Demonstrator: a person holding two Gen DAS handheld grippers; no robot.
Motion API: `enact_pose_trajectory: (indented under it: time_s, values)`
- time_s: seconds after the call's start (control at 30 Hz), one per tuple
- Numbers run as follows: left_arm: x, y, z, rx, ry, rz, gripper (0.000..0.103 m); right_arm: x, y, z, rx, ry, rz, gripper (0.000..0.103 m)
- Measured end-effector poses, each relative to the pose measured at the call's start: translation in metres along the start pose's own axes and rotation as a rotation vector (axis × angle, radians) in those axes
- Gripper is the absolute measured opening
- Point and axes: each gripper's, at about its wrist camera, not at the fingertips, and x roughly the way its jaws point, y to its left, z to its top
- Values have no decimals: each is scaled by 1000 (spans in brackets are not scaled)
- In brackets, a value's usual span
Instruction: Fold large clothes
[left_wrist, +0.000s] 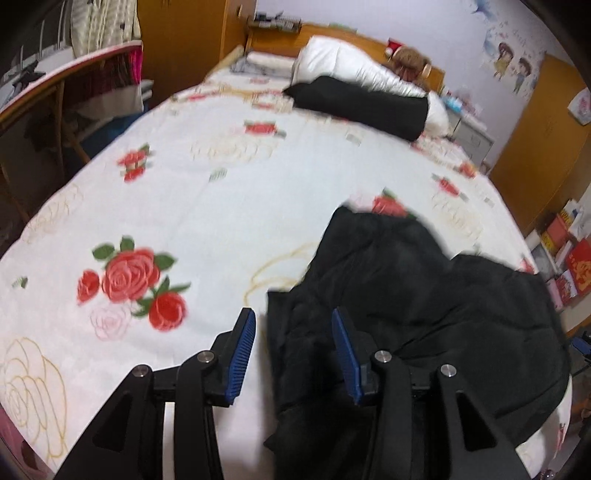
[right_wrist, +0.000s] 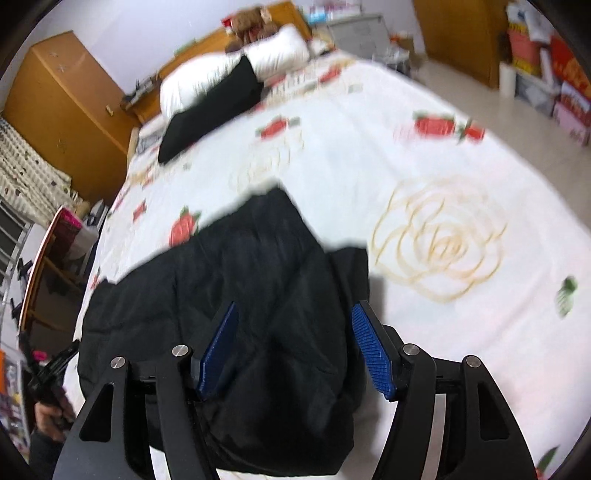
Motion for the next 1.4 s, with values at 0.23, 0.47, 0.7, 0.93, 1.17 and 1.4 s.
enact_pose_trajectory:
  time_s: [0.23, 0.47, 0.7, 0.93, 1.17, 1.4]
  values:
    - [-4, -85, 15, 176, -83, -82, 46, 12, 57, -1, -184, -51, 21, 64]
    - [74, -93, 2, 171, 22, 15, 48, 87, 48, 0, -199, 45, -81, 64]
    - [82, -93, -9, 177, -5, 37, 48, 102, 27, -9, -161, 68, -89, 63]
    - [23, -85, -15, 180, -47, 33, 47, 35, 52, -20, -205, -21, -56, 63]
    - [-8, -49, -62, 158, -36, 43, 48, -4, 50, -75, -269, -28, -47, 63]
    - [-13, -39, -69, 103, -12, 41, 49, 3, 41, -85, -242, 12, -84, 63]
